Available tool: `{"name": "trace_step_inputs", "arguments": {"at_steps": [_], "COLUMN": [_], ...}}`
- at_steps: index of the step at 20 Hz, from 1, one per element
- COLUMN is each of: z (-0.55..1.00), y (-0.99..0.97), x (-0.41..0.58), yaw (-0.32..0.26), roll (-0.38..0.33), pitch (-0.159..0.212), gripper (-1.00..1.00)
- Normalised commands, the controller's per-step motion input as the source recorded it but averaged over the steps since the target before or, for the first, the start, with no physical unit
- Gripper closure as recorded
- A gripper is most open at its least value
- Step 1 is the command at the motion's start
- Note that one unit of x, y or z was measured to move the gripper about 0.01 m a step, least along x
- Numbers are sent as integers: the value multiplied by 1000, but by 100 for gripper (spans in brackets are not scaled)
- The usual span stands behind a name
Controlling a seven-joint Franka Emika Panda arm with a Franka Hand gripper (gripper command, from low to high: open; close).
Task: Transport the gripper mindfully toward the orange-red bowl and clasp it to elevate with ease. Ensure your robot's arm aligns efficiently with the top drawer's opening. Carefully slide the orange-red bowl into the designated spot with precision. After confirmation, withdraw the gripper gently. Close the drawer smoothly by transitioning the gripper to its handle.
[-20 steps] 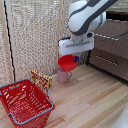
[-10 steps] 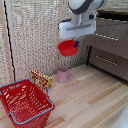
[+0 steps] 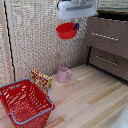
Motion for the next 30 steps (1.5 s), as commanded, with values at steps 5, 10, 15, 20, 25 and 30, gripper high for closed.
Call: {"name": "trace_step_inputs", "arguments": {"at_steps": [5,10,15,20,25,30], "z": [937,787,706,705,711,637], "y": [-532,-527,-365,-245,-323,-496], "x": [105,155,204,177,153,129], "yaw": [-5,-122,-204,-238,-202,-147], "roll": [79,85,49,46,83,87], "pitch": [23,46,18,24,90,149], "gripper": [100,100,100,100,100,100]}}
